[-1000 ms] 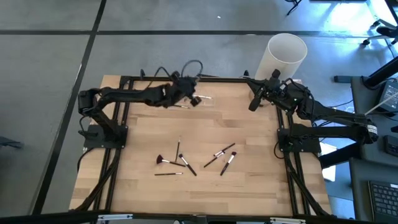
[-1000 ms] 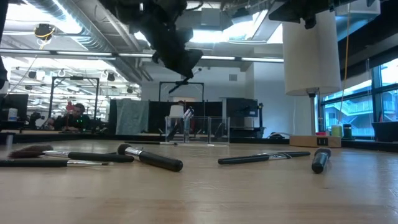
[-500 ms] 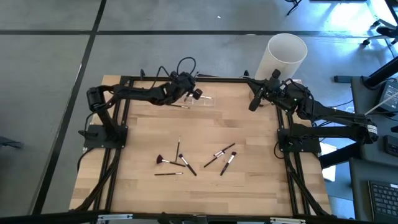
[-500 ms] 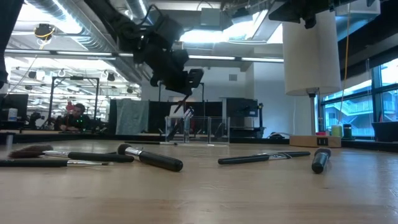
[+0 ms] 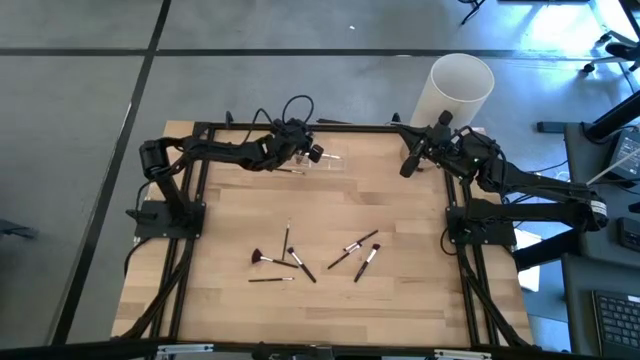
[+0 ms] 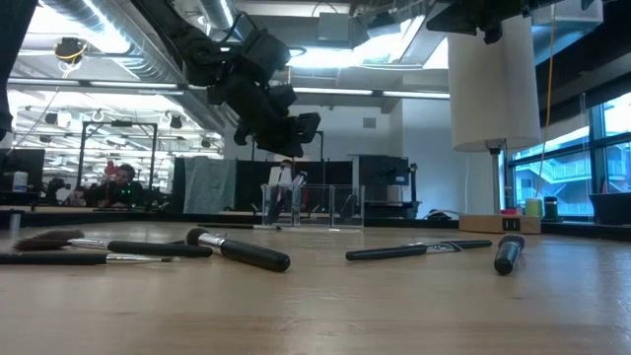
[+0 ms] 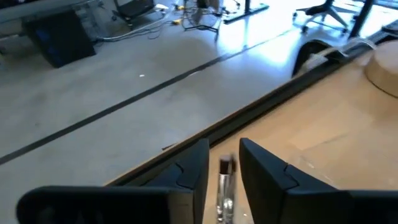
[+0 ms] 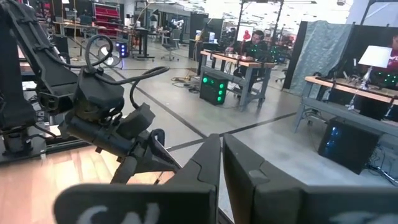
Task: Pick & Place Makeup Brushes
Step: Put the powder brush into the transparent organizer
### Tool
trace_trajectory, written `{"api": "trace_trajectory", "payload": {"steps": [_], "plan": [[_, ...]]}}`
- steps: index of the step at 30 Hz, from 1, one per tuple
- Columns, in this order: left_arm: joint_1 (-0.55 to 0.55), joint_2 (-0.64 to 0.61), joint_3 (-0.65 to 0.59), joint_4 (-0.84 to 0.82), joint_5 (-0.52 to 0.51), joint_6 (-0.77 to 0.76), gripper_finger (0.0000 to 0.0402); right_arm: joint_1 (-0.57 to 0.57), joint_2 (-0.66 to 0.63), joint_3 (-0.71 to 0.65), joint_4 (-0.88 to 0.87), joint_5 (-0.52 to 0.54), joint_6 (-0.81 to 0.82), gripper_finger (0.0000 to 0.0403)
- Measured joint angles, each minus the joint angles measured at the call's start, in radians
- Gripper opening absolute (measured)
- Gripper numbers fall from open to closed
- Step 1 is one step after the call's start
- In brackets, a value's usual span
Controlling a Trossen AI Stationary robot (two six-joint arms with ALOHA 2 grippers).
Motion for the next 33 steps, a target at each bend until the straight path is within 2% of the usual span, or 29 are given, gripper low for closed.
{"api": "trace_trajectory", "payload": {"steps": [4, 9, 11, 16, 20, 25, 30, 33], "plan": [[-0.02, -0.021, 0.001, 0.01, 0.09, 0.036, 0.011, 0.0, 0.0, 0.0, 0.005, 0.001, -0.01, 0.002], [-0.099, -0.04, 0.047, 0.009, 0.326, 0.127, 0.0122, 0.0, 0.0, 0.0, 0.023, 0.066, -0.032, 0.002], [-0.146, -0.033, 0.057, 0.009, 0.367, 0.13, 0.0122, 0.0, 0.0, 0.0, 0.03, 0.105, -0.034, 0.002], [-0.256, 0.027, 0.058, -0.007, 0.367, 0.13, 0.0115, 0.0, 0.0, 0.0, 0.044, 0.128, -0.03, 0.002], [-0.31, 0.066, 0.058, -0.03, 0.325, 0.119, 0.0114, 0.0, 0.0, 0.0, 0.046, 0.122, -0.017, 0.002], [-0.328, 0.069, 0.058, -0.108, 0.291, 0.105, 0.0114, 0.0, 0.0, 0.0, 0.05, 0.119, -0.019, 0.002], [-0.325, 0.069, 0.058, -0.132, 0.329, 0.104, 0.0114, 0.0, 0.016, 0.001, 0.09, 0.118, -0.019, 0.002], [-0.325, 0.069, 0.058, -0.134, 0.32, 0.104, 0.0114, 0.0, 0.041, 0.001, 0.069, 0.067, 0.016, 0.002]]}}
